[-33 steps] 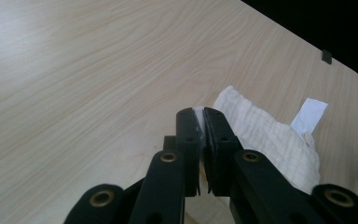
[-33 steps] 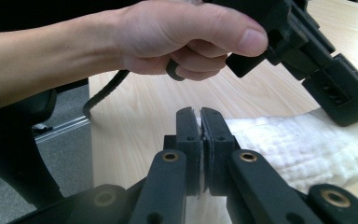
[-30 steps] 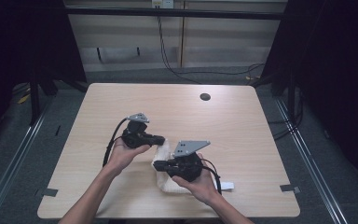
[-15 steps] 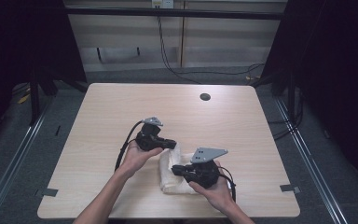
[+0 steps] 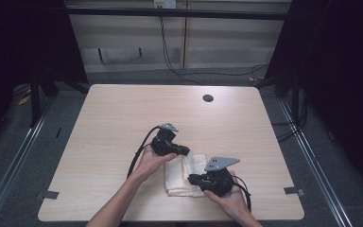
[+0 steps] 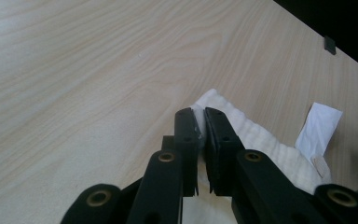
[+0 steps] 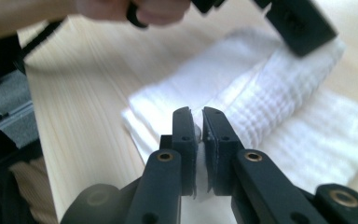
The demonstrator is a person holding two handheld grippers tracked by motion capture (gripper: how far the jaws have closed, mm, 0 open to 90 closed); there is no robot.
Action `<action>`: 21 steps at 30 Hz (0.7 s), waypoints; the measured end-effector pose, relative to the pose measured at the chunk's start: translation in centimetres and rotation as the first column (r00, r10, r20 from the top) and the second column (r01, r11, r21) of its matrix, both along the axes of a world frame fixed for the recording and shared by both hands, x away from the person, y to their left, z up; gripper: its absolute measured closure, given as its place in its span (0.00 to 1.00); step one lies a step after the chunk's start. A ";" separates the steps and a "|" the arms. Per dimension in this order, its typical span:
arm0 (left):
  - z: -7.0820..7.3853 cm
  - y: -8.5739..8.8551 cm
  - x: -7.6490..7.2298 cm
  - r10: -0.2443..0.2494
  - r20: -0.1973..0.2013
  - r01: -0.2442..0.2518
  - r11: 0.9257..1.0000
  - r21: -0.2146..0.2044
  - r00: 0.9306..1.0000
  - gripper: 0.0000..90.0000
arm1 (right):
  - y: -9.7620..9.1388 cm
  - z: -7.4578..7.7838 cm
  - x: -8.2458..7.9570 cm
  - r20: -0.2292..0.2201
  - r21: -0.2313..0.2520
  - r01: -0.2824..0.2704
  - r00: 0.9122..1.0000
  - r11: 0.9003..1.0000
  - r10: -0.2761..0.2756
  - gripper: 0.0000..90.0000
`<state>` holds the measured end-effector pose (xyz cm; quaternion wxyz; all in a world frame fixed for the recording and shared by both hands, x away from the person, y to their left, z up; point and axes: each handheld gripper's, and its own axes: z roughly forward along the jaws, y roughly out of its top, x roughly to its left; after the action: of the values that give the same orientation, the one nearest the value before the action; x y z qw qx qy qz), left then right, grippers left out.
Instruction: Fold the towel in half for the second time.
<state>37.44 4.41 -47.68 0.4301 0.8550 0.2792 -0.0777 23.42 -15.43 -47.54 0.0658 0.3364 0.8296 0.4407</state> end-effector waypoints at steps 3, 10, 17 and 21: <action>0.0 -0.6 -0.3 -0.016 0.013 0.016 1.000 -0.012 1.000 0.89 | -0.5 -0.5 -0.3 -0.013 -0.022 0.005 1.000 1.000 -0.006 0.90; -0.1 -2.5 -0.6 -0.061 0.009 0.061 0.998 -0.016 0.998 0.84 | -1.7 -1.0 -0.9 -0.042 -0.034 0.059 0.997 0.998 -0.060 0.71; 0.6 -2.8 -1.1 -0.057 0.073 0.061 0.997 -0.053 0.996 0.72 | -2.2 -1.0 -0.8 -0.017 -0.046 0.118 0.993 0.992 -0.119 0.55; 1.0 -1.8 -1.1 -0.037 0.085 0.042 0.997 -0.058 0.996 0.71 | -2.9 -1.1 -0.3 -0.005 -0.041 0.154 0.988 0.987 -0.154 0.53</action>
<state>36.31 2.57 -46.70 0.4654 0.8495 0.2415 -0.0583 23.17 -18.30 -48.67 0.1029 0.3998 0.8102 0.4160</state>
